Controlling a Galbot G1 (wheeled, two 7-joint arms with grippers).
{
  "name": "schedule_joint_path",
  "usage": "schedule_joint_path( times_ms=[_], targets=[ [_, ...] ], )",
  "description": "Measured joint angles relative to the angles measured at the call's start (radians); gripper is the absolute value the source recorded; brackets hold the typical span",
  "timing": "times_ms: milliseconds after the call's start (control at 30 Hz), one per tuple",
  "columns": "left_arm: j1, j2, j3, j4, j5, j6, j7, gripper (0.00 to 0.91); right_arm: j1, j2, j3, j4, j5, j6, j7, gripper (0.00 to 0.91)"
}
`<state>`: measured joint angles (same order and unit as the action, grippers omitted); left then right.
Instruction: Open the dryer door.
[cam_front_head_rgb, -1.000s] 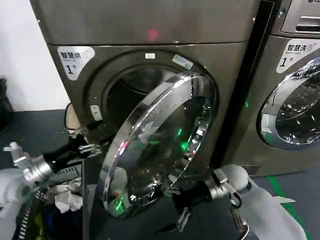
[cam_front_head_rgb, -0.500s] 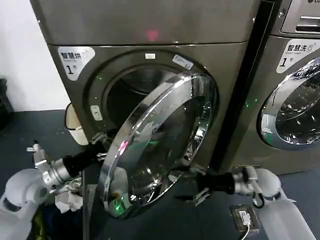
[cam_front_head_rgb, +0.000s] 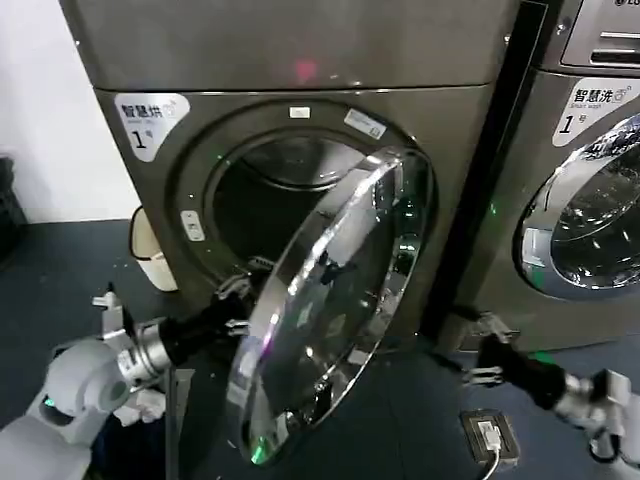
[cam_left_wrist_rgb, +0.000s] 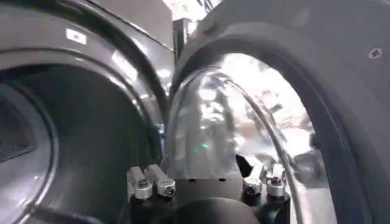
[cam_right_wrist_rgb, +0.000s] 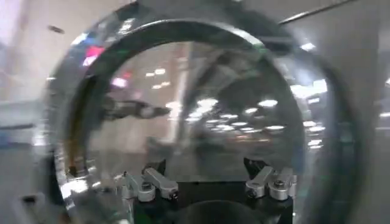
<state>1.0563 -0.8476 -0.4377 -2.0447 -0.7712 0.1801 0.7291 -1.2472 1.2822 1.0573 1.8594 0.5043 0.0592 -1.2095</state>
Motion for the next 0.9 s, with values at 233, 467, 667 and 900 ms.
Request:
schedule_joint_path(
  times_ms=[233,467,667,900],
  targets=[
    [-0.019,-0.005,0.078,-0.020,0.030,-0.015,-0.019,0.907,-0.069,0.066,0.114,0.078,0.012,0.009,0.236,0.907],
    [-0.049,-0.020,0.174,-0.030,0.024,-0.023,-0.085,0.907,-0.094,0.096,0.214,0.134,0.068,-0.048,0.507,0.907],
    [-0.095,-0.032,0.281,-0.021,0.019,-0.038,-0.117,0.907,-0.128,0.076,0.325,0.158,0.020,-0.066,0.747,0.907],
    [-0.184,-0.083,0.424,0.026,0.033,-0.060,-0.130,0.907,-0.160,0.041,0.462,0.151,-0.030,-0.115,0.944,0.907]
  ],
)
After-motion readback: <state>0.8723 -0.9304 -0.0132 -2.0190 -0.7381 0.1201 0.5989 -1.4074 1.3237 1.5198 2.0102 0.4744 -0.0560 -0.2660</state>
